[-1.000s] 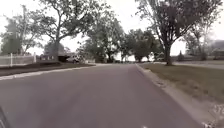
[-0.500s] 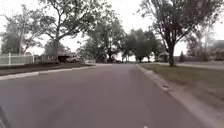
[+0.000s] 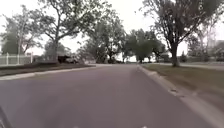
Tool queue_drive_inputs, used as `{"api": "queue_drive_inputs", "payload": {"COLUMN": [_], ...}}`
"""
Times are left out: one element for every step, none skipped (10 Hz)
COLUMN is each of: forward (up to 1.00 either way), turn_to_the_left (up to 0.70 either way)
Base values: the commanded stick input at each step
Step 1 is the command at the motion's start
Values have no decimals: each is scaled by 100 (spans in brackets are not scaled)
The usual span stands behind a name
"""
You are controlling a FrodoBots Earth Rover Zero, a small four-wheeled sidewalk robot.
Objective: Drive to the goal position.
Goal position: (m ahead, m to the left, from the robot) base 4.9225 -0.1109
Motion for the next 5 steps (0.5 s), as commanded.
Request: {"api": "queue_drive_inputs", "payload": {"forward": [70,70,70,70,70], "turn_to_the_left": [0,0,0,0,0]}}
